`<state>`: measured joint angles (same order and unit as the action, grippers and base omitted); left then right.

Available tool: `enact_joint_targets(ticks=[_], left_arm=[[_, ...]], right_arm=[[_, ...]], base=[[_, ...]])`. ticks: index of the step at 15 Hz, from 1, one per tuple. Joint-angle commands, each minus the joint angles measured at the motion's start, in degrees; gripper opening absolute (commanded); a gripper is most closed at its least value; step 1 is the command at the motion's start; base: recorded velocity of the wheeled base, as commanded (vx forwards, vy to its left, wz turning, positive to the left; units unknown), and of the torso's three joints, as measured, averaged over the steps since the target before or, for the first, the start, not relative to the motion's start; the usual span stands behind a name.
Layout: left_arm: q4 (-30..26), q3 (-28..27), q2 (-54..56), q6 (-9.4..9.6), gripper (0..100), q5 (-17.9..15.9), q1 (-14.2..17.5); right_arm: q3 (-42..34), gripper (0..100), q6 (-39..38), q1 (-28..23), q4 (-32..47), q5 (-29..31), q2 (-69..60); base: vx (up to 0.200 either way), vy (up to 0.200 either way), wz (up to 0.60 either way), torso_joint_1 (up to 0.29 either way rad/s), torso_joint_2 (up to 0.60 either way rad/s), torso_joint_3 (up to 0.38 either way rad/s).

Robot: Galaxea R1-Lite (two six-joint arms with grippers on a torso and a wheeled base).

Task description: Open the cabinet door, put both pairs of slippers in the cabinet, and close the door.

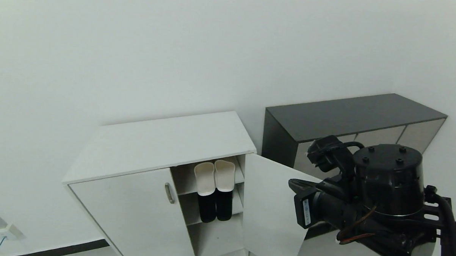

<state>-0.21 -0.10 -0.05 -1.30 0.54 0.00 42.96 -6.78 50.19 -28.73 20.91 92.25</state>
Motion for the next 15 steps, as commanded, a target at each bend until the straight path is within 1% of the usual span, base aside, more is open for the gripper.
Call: enact_joint_targets(ticks=[1,2,5,7,9,11,14,15], left_arm=[[0.03,0.01,-0.04,-0.01,0,-0.01,0.0],[0.03,0.01,-0.04,-0.01,0,0.08,0.0],[0.03,0.01,-0.04,-0.01,0,-0.01,0.0],[0.03,0.01,-0.04,-0.01,0,-0.01,0.0],[0.03,0.01,0.05,-0.01,0,0.08,0.0],[0.03,0.01,-0.04,-0.01,0,0.08,0.0],[0.03,0.01,-0.04,-0.01,0,0.08,0.0],[0.03,0.01,-0.04,-0.01,0,0.08,0.0]], right_arm=[[0.11,0,0.01,-0.71,-0.36,-0.08,0.57],[0.11,0,0.01,-0.97,-0.8,0.01,0.83],[0.11,0,0.01,-1.59,-1.41,0.01,1.53],[0.19,0,0.98,-3.08,-1.68,0.01,2.41],[0.63,0,1.94,-5.45,-3.7,0.1,4.7],[2.83,0,1.94,-10.02,-6.16,0.98,8.83],[6.17,0,1.77,-15.38,-5.98,0.36,12.17],[9.77,0,1.59,-20.48,-6.07,0.1,16.65]], base=[[0.0,0.0,0.0,0.0,0.0,0.0],[0.0,0.0,0.0,0.0,0.0,0.0],[-0.2,0.0,0.0,0.004,0.0,0.002],[0.0,0.0,0.0,0.0,0.0,0.0],[0.0,0.0,0.0,0.0,0.0,0.0],[0.0,0.0,0.0,0.0,0.0,0.0],[0.0,0.0,0.0,0.0,0.0,0.0],[0.0,0.0,0.0,0.0,0.0,0.0]])
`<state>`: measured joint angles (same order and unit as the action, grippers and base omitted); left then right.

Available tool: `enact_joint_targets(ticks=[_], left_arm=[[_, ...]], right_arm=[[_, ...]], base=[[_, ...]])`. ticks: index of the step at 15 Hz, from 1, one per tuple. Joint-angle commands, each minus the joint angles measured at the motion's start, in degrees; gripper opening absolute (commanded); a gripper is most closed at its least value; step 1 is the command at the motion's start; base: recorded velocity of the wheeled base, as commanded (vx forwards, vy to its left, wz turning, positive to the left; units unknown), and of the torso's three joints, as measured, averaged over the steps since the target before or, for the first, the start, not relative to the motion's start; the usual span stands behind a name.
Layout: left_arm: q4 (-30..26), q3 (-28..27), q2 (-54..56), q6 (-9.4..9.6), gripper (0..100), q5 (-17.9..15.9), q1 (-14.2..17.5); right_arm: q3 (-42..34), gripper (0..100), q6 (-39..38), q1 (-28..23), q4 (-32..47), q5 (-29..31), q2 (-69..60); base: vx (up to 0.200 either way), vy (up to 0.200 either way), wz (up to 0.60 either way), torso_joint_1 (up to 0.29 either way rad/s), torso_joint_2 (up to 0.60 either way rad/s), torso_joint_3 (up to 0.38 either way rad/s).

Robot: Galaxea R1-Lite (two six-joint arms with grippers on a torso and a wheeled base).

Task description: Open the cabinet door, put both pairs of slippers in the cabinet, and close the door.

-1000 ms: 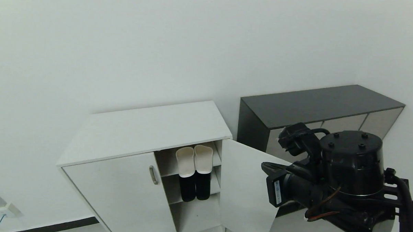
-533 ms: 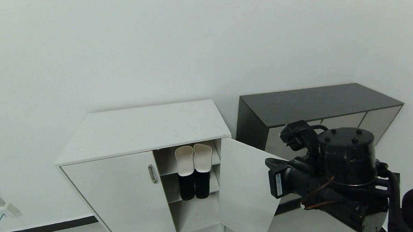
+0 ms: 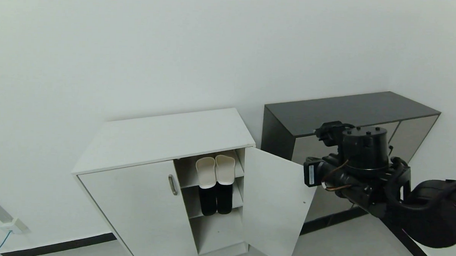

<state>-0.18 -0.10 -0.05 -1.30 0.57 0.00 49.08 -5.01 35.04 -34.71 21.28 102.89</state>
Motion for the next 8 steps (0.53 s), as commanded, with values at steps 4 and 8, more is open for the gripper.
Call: enact_joint_targets(ticks=[4,8], left_arm=[[0.01,0.01,-0.04,-0.01,0,0.04,0.0],[0.01,0.01,-0.04,-0.01,0,0.04,0.0]], right_arm=[[8.93,0,-1.14,-11.92,-0.1,-4.23,13.21],[14.38,0,-3.43,-15.44,-0.01,-6.52,19.02]], base=[[0.0,0.0,0.0,0.0,0.0,0.0],[0.0,0.0,0.0,0.0,0.0,0.0]])
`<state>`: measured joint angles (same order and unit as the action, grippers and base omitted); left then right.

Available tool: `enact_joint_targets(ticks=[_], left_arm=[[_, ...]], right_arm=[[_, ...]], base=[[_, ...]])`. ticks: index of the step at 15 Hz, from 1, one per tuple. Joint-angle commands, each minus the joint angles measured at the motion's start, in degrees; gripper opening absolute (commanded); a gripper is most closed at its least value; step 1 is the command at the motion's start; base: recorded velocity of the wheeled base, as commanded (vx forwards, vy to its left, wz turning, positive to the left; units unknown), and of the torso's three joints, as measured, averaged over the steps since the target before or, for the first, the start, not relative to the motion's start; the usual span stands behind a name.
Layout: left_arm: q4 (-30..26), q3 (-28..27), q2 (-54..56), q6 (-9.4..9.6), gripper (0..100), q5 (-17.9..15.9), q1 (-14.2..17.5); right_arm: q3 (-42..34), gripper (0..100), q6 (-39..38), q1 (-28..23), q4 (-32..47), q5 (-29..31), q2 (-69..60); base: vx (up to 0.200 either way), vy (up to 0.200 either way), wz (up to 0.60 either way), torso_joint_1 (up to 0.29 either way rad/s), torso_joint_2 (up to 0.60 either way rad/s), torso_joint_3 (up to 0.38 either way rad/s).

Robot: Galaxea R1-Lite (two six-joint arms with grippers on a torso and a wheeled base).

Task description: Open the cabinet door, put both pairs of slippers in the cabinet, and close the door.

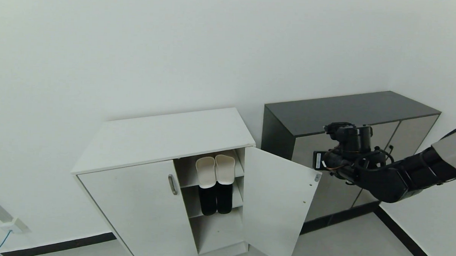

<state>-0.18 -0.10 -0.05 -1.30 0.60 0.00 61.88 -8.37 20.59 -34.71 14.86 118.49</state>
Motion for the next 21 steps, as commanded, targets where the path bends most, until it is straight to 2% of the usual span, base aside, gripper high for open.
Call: enact_joint_targets(ticks=[1,15,21], left_arm=[[0.01,0.01,-0.04,-0.01,0,0.02,0.0],[0.01,0.01,-0.04,-0.01,0,0.02,0.0],[0.01,0.01,0.05,-0.1,0,0.02,0.0]], right_arm=[[2.1,0,-0.06,-1.52,-0.1,-0.71,4.11],[3.34,0,-0.77,-2.57,-0.1,-2.12,7.81],[-3.08,0,-0.33,3.67,-0.1,-1.68,2.62]], base=[[0.0,0.0,0.0,0.0,0.0,0.0],[0.0,0.0,0.0,0.0,0.0,0.0],[0.0,0.0,0.0,0.0,0.0,0.0]])
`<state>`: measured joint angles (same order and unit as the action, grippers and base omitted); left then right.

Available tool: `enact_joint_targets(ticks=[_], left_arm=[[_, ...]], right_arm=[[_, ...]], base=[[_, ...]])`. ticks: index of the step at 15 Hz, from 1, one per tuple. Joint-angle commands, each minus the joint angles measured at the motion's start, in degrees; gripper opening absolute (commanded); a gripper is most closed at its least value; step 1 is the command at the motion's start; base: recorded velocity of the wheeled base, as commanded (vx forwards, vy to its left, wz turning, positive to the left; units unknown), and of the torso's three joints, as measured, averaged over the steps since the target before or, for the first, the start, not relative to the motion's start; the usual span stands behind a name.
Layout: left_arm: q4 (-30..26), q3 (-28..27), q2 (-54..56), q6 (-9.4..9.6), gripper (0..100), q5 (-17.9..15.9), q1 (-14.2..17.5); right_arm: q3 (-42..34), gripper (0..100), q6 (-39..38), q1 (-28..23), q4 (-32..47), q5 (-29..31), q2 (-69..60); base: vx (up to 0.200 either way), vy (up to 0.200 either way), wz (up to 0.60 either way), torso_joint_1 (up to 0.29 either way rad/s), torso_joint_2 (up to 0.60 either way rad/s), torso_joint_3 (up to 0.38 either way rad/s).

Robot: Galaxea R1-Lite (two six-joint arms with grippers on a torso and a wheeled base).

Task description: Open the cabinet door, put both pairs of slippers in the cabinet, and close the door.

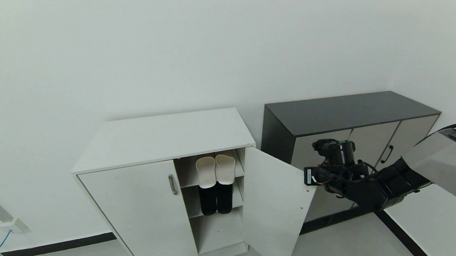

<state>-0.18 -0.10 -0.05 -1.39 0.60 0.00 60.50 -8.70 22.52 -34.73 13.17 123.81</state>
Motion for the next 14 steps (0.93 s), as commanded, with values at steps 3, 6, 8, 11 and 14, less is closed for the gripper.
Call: enact_joint_targets(ticks=[3,6,8,11,14], left_arm=[[0.01,0.01,-0.04,-0.02,0,0.02,0.0],[0.01,0.01,0.05,-0.02,0,0.02,0.0],[0.01,0.01,-0.04,-0.19,0,0.02,0.0],[0.01,0.01,-0.04,-0.19,0,0.02,0.0],[0.01,0.01,-0.04,-0.19,0,0.02,0.0]], right_arm=[[-5.39,0,0.09,6.31,0.1,0.02,-6.39],[-8.29,0,-0.44,12.2,-0.16,-0.25,-8.85],[-8.47,0,-0.44,12.38,-0.16,-0.16,-9.9],[-7.15,0,-0.26,9.56,-0.34,-0.07,-6.91],[-4.34,0,-0.26,5.78,-0.34,-0.25,-2.43]], base=[[0.0,0.0,0.0,0.0,0.0,0.0],[0.0,0.0,0.0,0.0,0.0,0.0],[0.0,0.0,0.0,0.0,0.0,0.0],[0.0,0.0,0.0,0.0,0.0,0.0],[0.0,0.0,0.0,0.0,0.0,0.0]])
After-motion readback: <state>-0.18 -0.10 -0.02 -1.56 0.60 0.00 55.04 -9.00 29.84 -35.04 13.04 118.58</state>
